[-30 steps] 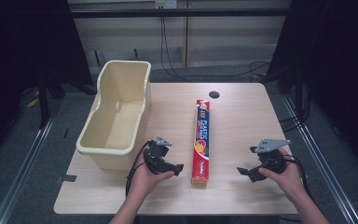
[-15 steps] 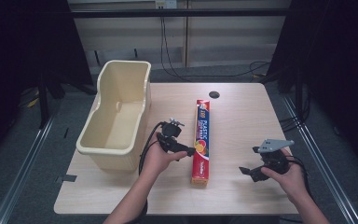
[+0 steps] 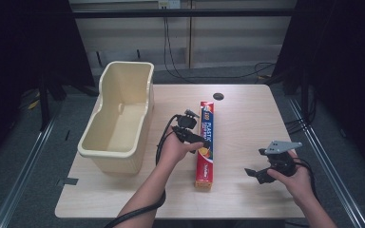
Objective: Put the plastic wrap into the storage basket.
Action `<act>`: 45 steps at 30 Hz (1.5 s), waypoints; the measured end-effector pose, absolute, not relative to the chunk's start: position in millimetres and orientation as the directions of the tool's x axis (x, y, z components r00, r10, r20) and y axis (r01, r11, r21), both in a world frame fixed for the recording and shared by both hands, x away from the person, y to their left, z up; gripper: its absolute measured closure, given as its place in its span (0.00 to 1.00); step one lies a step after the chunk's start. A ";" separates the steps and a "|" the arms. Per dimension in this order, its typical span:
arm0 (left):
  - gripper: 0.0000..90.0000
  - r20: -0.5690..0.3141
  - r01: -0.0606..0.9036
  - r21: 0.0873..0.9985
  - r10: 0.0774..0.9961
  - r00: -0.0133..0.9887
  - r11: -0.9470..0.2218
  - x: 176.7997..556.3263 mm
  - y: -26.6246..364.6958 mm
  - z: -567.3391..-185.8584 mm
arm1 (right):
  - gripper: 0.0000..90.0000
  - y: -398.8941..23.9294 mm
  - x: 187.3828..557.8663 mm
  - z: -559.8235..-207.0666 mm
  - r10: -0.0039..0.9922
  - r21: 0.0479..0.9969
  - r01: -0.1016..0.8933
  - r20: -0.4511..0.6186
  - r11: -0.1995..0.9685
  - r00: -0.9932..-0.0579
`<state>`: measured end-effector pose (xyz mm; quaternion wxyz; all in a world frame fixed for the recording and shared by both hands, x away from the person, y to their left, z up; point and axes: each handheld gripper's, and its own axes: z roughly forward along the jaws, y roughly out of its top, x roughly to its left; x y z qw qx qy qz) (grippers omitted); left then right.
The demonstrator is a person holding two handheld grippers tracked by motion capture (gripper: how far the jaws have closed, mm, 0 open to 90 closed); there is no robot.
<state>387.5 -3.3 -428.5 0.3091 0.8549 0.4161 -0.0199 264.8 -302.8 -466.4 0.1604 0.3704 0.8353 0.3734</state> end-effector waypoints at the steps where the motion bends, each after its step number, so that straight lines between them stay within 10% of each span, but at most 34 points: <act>1: 0.05 -0.291 0.724 0.512 0.699 0.653 -0.463 387.5 -3.3 -428.5 | 0.04 -303.0 264.6 -466.2 0.740 0.745 0.500 0.012 0.443 -0.673; 45: 0.21 -0.245 0.785 0.441 0.784 0.571 -0.435 409.1 -46.1 -463.4 | 0.05 -310.2 265.3 -462.4 0.760 0.762 0.508 0.032 0.402 -0.649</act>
